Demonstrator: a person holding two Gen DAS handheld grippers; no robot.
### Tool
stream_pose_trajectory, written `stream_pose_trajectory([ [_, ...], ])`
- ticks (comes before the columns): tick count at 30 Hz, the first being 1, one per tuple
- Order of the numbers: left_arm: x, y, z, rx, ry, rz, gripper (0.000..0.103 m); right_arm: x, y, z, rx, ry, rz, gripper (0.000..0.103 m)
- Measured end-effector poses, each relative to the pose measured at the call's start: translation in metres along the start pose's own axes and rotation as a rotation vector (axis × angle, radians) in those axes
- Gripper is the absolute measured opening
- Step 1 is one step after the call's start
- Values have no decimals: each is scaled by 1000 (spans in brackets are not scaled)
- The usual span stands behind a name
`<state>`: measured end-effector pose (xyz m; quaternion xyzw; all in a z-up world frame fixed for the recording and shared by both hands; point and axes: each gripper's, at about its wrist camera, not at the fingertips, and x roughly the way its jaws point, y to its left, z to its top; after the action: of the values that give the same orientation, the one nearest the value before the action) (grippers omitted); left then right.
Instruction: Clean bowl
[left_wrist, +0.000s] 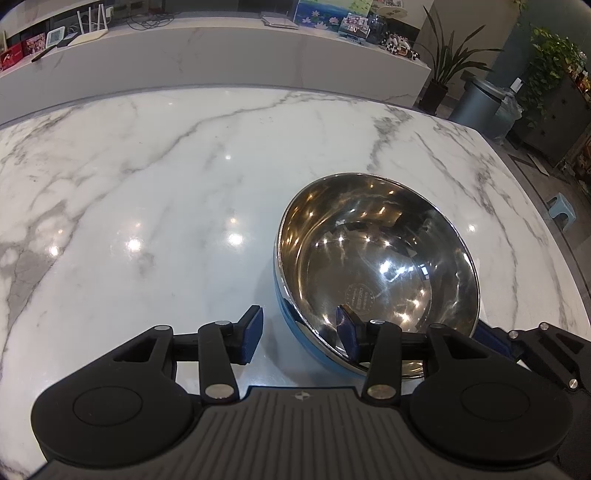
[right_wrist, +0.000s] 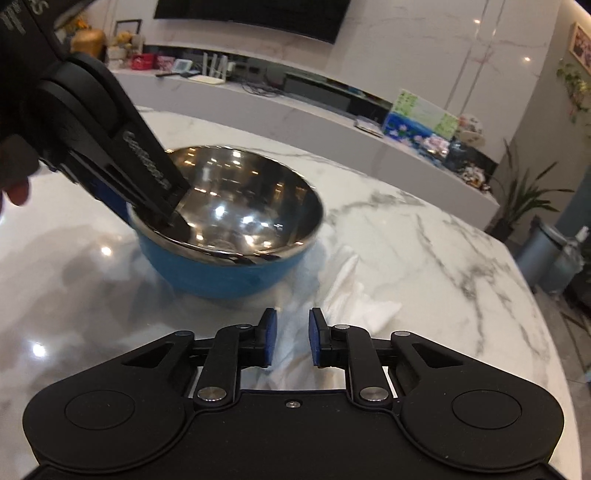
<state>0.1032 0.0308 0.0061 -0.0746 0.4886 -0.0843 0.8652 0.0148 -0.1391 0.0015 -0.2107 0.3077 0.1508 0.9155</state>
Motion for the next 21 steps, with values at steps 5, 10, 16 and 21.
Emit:
stream_pose_trajectory([
  [5, -1, 0, 0, 0, 2, 1, 43, 7, -7, 1, 30, 27, -39, 27],
  [10, 0, -1, -1, 1, 6, -1, 43, 15, -20, -2, 103, 58, -58, 42],
  [16, 0, -1, -2, 2, 8, 0, 45, 24, -37, -4, 218, 91, -53, 42],
  [21, 1, -3, -2, 9, 11, -9, 45, 25, -45, -6, 270, 99, -58, 24],
])
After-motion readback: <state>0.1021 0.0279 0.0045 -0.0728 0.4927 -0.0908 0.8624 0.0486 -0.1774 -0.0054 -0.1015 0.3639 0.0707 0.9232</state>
